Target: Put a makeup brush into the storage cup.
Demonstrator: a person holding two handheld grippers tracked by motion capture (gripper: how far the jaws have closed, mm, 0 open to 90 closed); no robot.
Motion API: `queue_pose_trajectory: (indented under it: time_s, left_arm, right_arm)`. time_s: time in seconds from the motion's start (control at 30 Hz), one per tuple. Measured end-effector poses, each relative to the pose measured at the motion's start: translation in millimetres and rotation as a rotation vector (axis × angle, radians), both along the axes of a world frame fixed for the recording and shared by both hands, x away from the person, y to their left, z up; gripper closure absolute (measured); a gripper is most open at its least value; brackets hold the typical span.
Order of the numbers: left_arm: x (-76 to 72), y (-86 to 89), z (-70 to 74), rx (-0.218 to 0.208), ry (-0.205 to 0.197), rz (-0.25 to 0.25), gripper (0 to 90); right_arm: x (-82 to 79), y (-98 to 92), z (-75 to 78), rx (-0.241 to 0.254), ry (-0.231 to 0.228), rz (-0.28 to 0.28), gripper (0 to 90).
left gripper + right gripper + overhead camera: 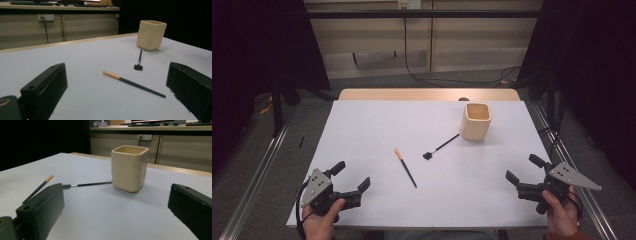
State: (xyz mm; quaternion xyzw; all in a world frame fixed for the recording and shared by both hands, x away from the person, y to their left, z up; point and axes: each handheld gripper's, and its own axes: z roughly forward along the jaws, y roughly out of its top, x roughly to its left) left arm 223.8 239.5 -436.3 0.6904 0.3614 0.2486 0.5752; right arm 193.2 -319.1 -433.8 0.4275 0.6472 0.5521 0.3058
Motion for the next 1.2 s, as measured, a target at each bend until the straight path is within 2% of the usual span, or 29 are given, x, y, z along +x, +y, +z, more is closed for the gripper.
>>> queue_pose_trajectory:
  time_s: [0.13,0.23,0.4,0.63,0.87,1.0,1.1,1.2]
  left_arm:
    - [0.7,-1.2,-0.2,0.004,0.003,-0.002,3.4]
    - [0.2,-2.2,0.8,-0.022,-0.006,-0.013,3.3]
    - [-0.8,-3.7,2.1,-0.032,-0.002,-0.024,3.8]
    - [-1.9,-5.1,3.7,-0.014,0.009,-0.052,3.8]
    - [-1.3,-8.3,10.4,-0.002,0.003,-0.051,3.8]
    - [2.4,-12.0,13.7,-0.005,0.014,-0.05,2.8]
    - [9.5,-16.3,18.7,0.01,0.021,-0.052,2.6]
    - [16.7,-19.3,26.1,0.004,0.008,-0.065,2.6]
  right_arm:
    - [0.2,-2.4,-0.4,0.012,0.001,-0.006,0.0]
    - [0.3,-2.6,-0.6,0.016,0.002,-0.002,0.0]
    - [0.7,-1.5,-1.2,0.01,0.008,0.006,0.0]
    - [0.1,-0.3,-0.9,0.01,0.005,-0.001,0.4]
    - [-1.3,3.0,-0.1,0.003,0.002,0.01,0.2]
    - [-1.0,2.6,-0.7,0.005,0.004,0.01,0.0]
    - [0.0,3.1,-1.0,0.007,0.005,0.012,0.0]
    - [0.5,4.1,-0.9,0.004,0.005,0.02,0.0]
